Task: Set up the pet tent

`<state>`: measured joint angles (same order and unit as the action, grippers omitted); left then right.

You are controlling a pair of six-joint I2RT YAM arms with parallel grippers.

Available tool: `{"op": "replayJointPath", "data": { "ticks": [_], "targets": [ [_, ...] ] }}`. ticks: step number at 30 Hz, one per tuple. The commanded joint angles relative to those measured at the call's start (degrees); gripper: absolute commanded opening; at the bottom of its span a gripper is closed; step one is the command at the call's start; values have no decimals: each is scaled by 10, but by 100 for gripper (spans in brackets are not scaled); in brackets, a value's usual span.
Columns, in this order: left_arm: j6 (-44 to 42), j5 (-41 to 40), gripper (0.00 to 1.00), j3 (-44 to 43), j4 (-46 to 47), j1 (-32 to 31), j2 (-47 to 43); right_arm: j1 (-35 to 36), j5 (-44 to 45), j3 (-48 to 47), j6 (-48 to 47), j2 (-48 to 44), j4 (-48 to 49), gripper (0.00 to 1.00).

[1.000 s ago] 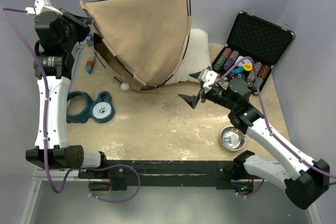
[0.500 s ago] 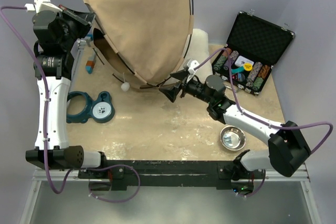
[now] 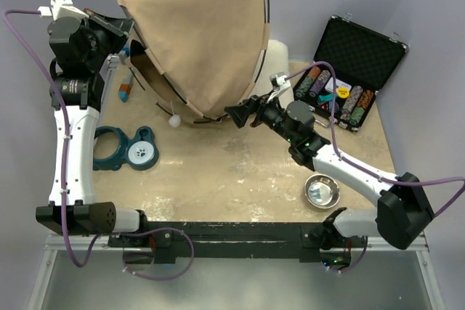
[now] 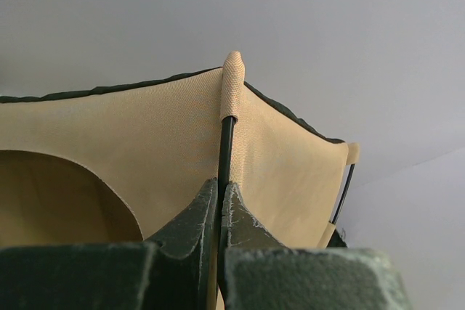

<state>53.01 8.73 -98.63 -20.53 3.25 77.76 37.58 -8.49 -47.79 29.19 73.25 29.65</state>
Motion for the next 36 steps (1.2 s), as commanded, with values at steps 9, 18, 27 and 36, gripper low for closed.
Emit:
{"op": "replayJointPath", "data": {
  "ticks": [9,18,27,36],
  "targets": [
    [14,25,0,22,60,4,-27,-2,35,-63,86,98,51,87],
    [10,16,0,26,76,4,-28,-22,-91,-60,-29,-26,-71,91],
    [29,26,0,25,88,5,-28,-50,-77,-8,-22,17,9,99],
    [14,31,0,19,92,8,-31,-49,-84,-85,3,156,97,96]
  ]
}}
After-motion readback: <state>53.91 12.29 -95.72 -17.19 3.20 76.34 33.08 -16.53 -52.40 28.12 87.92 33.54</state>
